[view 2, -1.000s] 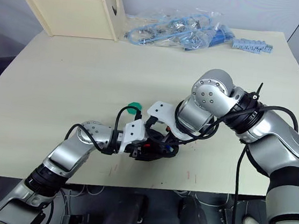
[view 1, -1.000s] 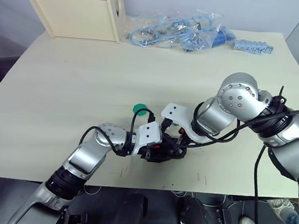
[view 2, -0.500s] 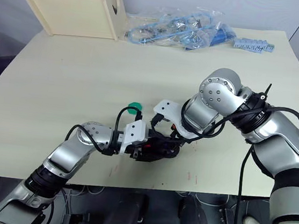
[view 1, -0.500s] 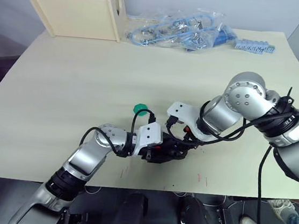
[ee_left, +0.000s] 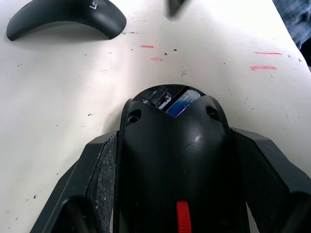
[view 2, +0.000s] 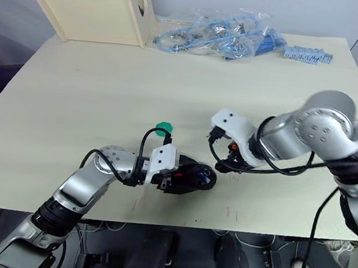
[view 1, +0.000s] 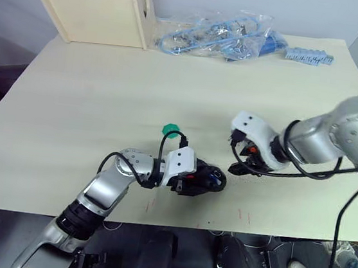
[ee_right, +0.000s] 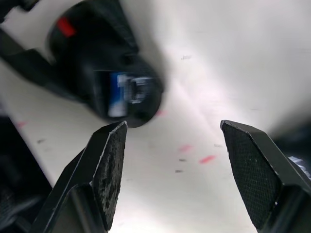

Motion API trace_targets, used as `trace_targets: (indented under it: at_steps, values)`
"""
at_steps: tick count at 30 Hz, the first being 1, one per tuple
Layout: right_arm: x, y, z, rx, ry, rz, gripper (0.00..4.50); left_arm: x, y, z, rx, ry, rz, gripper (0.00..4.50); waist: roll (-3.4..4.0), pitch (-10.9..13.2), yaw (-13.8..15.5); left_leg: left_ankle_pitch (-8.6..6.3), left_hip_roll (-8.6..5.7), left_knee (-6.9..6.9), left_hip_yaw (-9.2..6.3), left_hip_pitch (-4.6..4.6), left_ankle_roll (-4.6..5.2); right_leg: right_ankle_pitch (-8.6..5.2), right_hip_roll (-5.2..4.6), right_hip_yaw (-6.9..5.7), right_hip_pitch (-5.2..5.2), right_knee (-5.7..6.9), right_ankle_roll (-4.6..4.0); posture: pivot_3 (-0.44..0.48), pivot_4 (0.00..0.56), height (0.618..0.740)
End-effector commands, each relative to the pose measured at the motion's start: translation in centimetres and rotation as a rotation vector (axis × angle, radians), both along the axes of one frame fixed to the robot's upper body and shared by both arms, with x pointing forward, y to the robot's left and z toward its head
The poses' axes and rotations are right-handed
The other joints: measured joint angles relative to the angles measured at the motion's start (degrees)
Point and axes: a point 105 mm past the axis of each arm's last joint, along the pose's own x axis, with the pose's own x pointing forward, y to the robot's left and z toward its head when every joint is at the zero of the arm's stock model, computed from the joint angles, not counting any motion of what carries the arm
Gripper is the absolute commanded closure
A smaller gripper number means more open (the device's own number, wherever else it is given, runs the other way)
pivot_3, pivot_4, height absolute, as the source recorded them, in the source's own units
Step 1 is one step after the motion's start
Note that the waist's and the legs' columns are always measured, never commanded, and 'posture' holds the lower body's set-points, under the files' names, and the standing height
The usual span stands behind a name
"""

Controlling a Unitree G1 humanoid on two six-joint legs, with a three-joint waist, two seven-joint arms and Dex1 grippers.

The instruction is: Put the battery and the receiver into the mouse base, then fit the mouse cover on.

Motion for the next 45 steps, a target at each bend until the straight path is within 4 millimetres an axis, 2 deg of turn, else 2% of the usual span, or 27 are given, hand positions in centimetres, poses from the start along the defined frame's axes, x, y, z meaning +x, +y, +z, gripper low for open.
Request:
trace_targets:
  at_steps: [1, 6, 7, 10, 13, 16, 18, 21, 25, 26, 37, 45]
  values:
    - [-0.5, 0.7, 1.8, 0.18, -0.136, 0.044, 1.27, -0.3, 0.0, -0.1, -0.002, 0.009, -0.003, 1.58, 0.0, 0.0, 0.1, 0.0, 0.01, 0.0, 0.01, -0.01, 0.0, 0.0, 0.01, -0.03, 0.0, 0.01, 0.0, 0.0, 0.15, 0.74]
    - [-1.2, 0.0, 1.4, 0.297, -0.322, 0.074, 1.27, -0.3, 0.1, 0.0, 0.0, 0.011, -0.003, 1.58, -0.01, 0.0, 0.2, 0.0, 0.01, 0.03, 0.04, -0.01, 0.0, 0.0, 0.01, -0.04, 0.03, 0.03, 0.01, 0.0, 0.15, 0.74]
    - [-2.2, 0.2, 0.9, 0.347, -0.28, 0.121, 1.27, -0.3, 0.1, 0.0, 0.001, 0.01, -0.003, 1.58, -0.01, 0.0, 0.1, 0.0, 0.0, 0.05, 0.05, 0.0, 0.0, 0.0, 0.01, -0.01, 0.03, 0.03, 0.01, 0.0, 0.15, 0.74]
    - [-2.8, -0.1, 0.5, 0.475, -0.305, 0.154, 1.27, -0.2, 0.1, 0.0, 0.003, 0.009, -0.002, 1.58, -0.04, 0.0, 0.1, 0.0, 0.0, 0.06, 0.11, 0.07, 0.0, -0.01, 0.04, -0.04, 0.08, 0.04, 0.02, 0.0, 0.15, 0.74]
    - [-2.6, -0.3, 0.1, 0.526, -0.329, 0.142, 1.27, -0.1, 0.1, 0.1, 0.003, 0.009, -0.002, 1.58, -0.03, 0.0, 0.1, 0.0, 0.02, 0.07, 0.15, 0.13, 0.0, -0.01, 0.07, 0.03, 0.09, 0.14, 0.02, 0.0, 0.15, 0.74]
    - [-2.0, -0.3, -1.3, 0.498, -0.432, 0.171, 1.27, -0.1, 0.2, 0.1, 0.004, 0.009, 0.001, 1.58, -0.03, 0.0, 0.1, 0.0, 0.02, 0.1, 0.16, 0.14, -0.01, -0.01, 0.1, 0.03, 0.09, 0.16, 0.01, 0.0, 0.15, 0.74]
    - [-1.9, -0.3, -2.4, 0.524, -0.407, 0.182, 1.27, 0.0, 0.2, 0.1, 0.004, 0.009, 0.002, 1.58, -0.06, 0.0, 0.1, 0.0, 0.02, 0.1, 0.16, 0.14, -0.01, -0.01, 0.1, 0.03, 0.09, 0.14, 0.01, 0.0, 0.15, 0.74]
    - [-1.9, -0.2, -3.9, 0.549, -0.374, 0.192, 2.15, 0.0, 0.3, 0.0, 0.005, 0.009, 0.004, 1.58, -0.05, 0.0, 0.1, 0.01, 0.02, 0.09, 0.18, 0.14, -0.02, -0.01, 0.1, 0.04, 0.09, 0.16, 0.01, 0.0, 0.15, 0.74]
    - [-1.9, 0.0, -4.6, 0.549, -0.377, 0.206, 4.12, 0.1, 0.5, -0.2, 0.01, 0.01, 0.007, 1.58, -0.05, 0.0, 0.1, 0.01, 0.01, 0.11, 0.17, 0.18, -0.02, 0.0, 0.1, 0.07, 0.09, 0.2, 0.0, 0.0, 0.15, 0.74]
    - [-1.8, 0.0, -4.7, 0.556, -0.376, 0.202, 4.48, 0.1, 0.6, -0.4, 0.011, 0.012, 0.009, 1.58, -0.05, 0.0, 0.1, 0.01, 0.01, 0.11, 0.16, 0.19, -0.03, 0.0, 0.1, 0.07, 0.1, 0.21, 0.01, 0.0, 0.15, 0.74]
    - [-1.5, 0.5, -6.1, 0.519, -0.362, 0.209, 4.48, 0.0, 1.0, -1.2, 0.015, 0.014, 0.01, 1.58, -0.04, 0.0, 0.1, 0.02, 0.01, 0.11, 0.16, 0.21, -0.03, 0.0, 0.11, 0.09, 0.1, 0.23, 0.0, 0.0, 0.15, 0.74]
    - [-1.7, 0.8, -6.3, 0.515, -0.354, 0.223, 4.48, 0.0, 0.9, -1.2, 0.016, 0.017, 0.008, 1.58, -0.04, 0.0, 0.1, 0.02, 0.01, 0.11, 0.17, 0.23, -0.04, 0.0, 0.11, 0.09, 0.1, 0.25, 0.0, 0.0, 0.15, 0.74]
